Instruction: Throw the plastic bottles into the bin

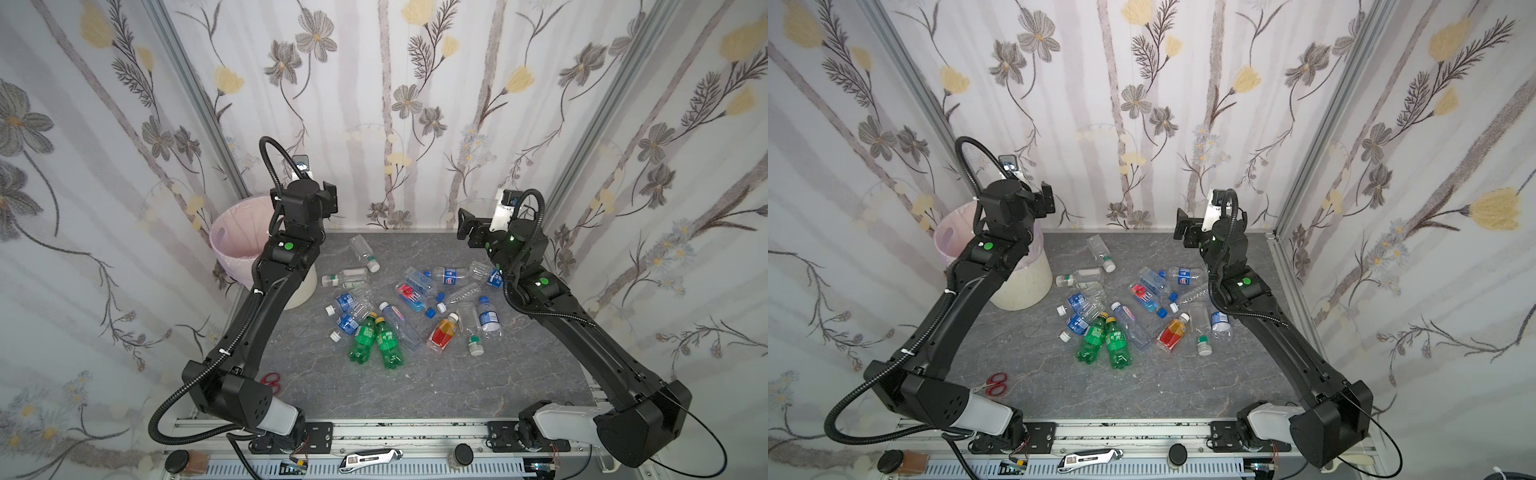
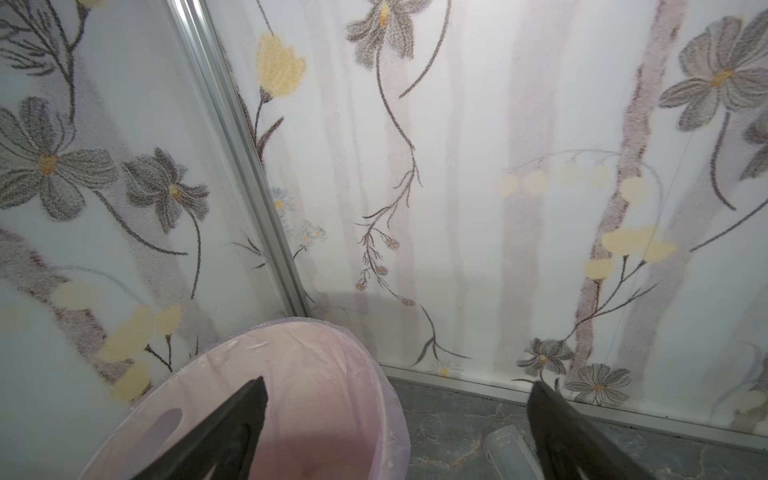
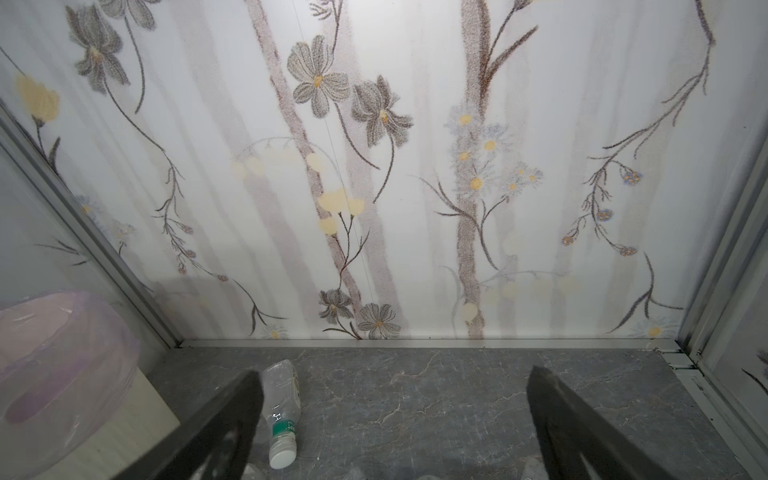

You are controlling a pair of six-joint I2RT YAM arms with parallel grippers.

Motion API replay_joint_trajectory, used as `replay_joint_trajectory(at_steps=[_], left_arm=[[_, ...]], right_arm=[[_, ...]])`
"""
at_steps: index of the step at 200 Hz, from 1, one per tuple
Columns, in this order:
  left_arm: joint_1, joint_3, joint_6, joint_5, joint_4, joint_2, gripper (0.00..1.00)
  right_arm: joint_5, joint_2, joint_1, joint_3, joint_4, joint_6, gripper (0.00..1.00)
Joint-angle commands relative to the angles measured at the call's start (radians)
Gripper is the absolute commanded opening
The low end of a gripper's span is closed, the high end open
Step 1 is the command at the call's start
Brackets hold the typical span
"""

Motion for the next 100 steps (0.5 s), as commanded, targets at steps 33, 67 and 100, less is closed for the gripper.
replay_joint_trajectory(at_steps=[33, 67, 100], left_arm=[[0.114, 0.227, -0.109, 0.22, -0.314, 0.149, 1.0], [0.167, 0.319, -0.138, 0.308, -0.406, 0.292, 1.0], [0.186, 0.37, -0.164, 0.36, -0.446, 0.372, 1.0]], right_arm=[[0.018, 0.089, 0.115, 0.17, -0.172, 0.01, 1.0], [-0.002, 0.174, 0.173, 0.255, -0.23, 0.0, 1.0], [-0.007, 0.199, 0.212, 0.268, -0.241, 0.004, 1.0]])
